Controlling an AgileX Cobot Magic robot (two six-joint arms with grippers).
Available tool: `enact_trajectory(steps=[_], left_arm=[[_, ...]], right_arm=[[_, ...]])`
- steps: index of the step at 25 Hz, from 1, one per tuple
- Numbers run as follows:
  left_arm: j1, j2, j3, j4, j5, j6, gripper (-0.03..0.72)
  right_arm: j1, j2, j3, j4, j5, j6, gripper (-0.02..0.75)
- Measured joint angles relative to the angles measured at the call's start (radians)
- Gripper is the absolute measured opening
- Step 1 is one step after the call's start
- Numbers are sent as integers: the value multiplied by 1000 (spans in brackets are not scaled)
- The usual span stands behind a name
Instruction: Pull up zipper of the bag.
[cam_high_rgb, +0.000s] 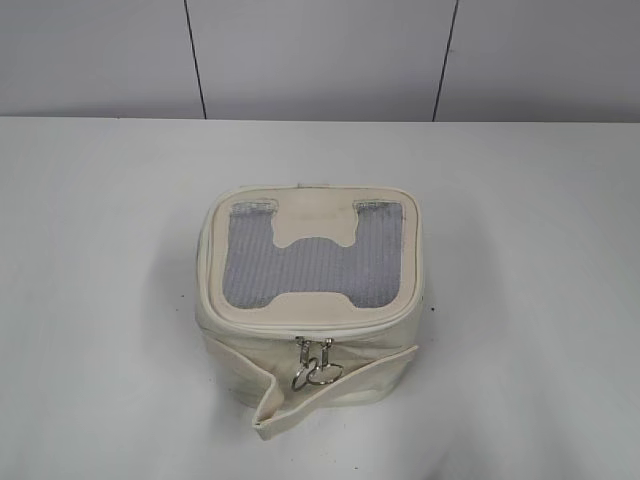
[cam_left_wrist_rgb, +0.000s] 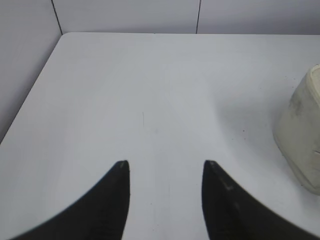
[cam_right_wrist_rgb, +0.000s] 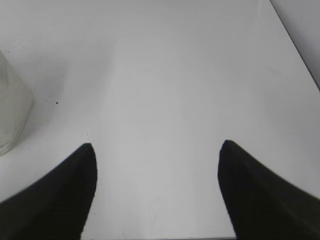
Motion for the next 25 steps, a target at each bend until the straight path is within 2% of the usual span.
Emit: enact_trajectory(steps=[25], left_arm=[[0, 0, 0, 0, 0, -2, 365]], right_arm=[[0, 0, 0, 0, 0, 0, 587]])
